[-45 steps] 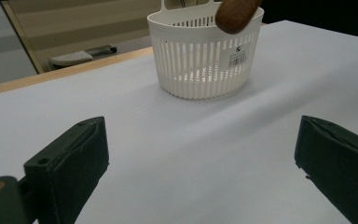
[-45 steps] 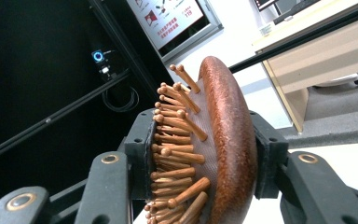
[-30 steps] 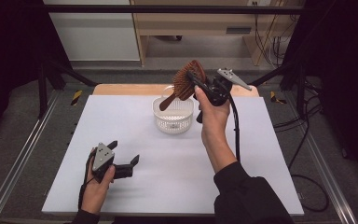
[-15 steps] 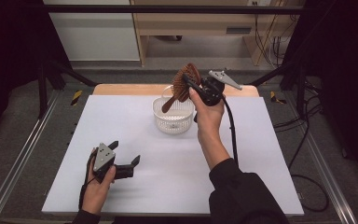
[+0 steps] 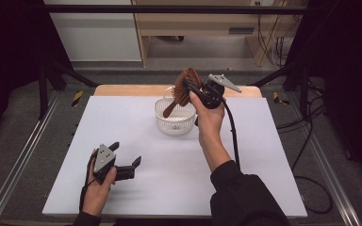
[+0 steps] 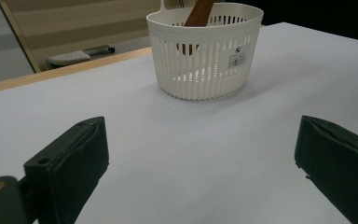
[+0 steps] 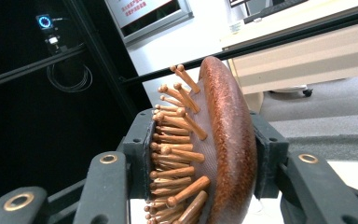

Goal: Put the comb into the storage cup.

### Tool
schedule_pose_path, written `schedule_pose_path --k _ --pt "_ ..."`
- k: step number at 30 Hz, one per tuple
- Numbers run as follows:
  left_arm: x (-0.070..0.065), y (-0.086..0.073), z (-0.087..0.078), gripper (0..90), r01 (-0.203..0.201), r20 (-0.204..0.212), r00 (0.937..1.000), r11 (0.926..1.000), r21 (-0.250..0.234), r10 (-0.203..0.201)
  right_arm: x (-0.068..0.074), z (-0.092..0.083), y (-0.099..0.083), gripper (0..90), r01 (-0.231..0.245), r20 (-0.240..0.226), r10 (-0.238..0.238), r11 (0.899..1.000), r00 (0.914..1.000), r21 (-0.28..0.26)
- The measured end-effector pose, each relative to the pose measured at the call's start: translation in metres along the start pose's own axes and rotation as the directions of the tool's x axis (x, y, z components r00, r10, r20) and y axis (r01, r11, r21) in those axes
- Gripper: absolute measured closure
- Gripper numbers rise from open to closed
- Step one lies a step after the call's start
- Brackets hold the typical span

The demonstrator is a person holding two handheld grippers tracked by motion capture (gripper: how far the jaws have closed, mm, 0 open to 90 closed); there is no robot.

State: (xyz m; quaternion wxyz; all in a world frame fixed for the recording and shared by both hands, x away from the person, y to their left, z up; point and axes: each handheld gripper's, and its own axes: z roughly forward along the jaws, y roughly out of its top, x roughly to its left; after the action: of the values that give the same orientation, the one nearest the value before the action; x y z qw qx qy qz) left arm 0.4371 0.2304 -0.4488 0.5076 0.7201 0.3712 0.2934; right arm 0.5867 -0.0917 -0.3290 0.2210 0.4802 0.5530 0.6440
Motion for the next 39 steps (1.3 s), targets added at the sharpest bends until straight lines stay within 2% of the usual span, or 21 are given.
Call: schedule_pose_path --k 2,14,22,25,28,39 --pt "0.000 0.000 0.000 3.0 0.001 0.000 1.0000 1.0000 -0.001 -0.001 0.001 0.001 -0.002 51.6 0.011 -0.001 -0.011 1.000 0.9999 0.004" --pt "0.001 0.000 -0.001 3.0 0.015 0.003 0.9999 0.9998 -0.011 -0.015 -0.001 0.007 -0.013 51.5 -0.005 -0.005 0.005 1.000 1.0000 0.026" --pt "0.004 0.001 -0.003 3.0 0.024 0.002 0.9997 0.9993 -0.027 -0.024 -0.005 0.009 -0.020 51.2 -0.013 0.009 0.013 0.999 0.9999 0.034" --pt "0.004 0.001 -0.003 3.0 0.025 0.001 0.9997 0.9994 -0.025 -0.025 -0.006 0.009 -0.021 51.2 -0.023 0.008 0.023 0.999 0.9997 0.033" --pt "0.004 0.001 -0.003 3.0 0.026 0.001 0.9997 0.9993 -0.026 -0.026 -0.008 0.011 -0.023 51.1 -0.053 0.007 0.053 0.998 0.9986 0.035" --pt "0.006 0.000 -0.003 3.0 0.032 -0.002 0.9995 0.9991 -0.027 -0.032 -0.013 0.013 -0.027 51.1 -0.072 0.009 0.072 0.997 0.9974 0.028"
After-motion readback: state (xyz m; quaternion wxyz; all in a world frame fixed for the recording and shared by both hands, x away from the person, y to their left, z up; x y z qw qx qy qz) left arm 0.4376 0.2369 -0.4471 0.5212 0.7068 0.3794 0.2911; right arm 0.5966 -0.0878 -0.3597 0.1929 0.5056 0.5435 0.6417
